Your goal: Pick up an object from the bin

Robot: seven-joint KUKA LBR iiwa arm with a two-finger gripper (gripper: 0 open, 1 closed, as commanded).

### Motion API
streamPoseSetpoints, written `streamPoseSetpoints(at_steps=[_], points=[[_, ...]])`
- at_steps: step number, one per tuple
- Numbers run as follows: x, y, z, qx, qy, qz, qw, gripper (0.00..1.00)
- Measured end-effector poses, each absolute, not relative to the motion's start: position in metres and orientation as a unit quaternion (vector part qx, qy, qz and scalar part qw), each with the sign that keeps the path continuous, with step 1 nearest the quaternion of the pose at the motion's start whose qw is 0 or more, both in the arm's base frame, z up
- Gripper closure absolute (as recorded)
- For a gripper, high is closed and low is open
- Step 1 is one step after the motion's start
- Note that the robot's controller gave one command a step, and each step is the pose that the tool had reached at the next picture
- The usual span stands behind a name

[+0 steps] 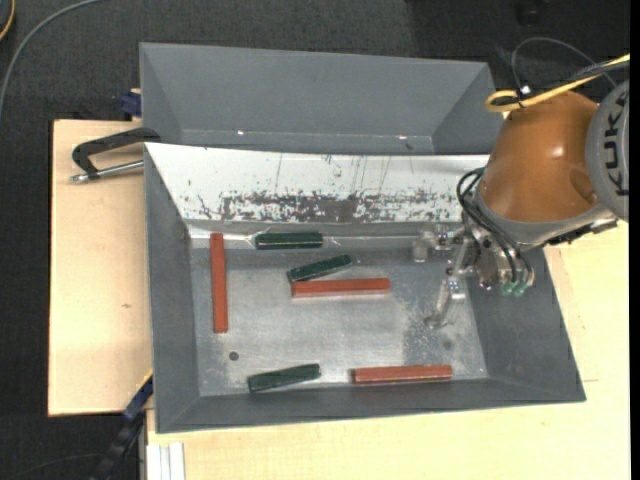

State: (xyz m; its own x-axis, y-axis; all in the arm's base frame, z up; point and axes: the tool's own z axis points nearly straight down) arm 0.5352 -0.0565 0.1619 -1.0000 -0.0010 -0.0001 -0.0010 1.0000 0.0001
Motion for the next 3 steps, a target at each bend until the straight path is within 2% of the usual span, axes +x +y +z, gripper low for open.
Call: streamPoseSetpoints(at_steps=[1,2,3], points=[[0.561,0.011,0.067,-0.017,1.0,0.002,-0.002,0.0],[0.563,0.008,0.071,-0.014,1.0,0.001,0.001,1.0],[0.58,-0.014,0.242,-0.247,0.969,-0.001,0.006,1.0]])
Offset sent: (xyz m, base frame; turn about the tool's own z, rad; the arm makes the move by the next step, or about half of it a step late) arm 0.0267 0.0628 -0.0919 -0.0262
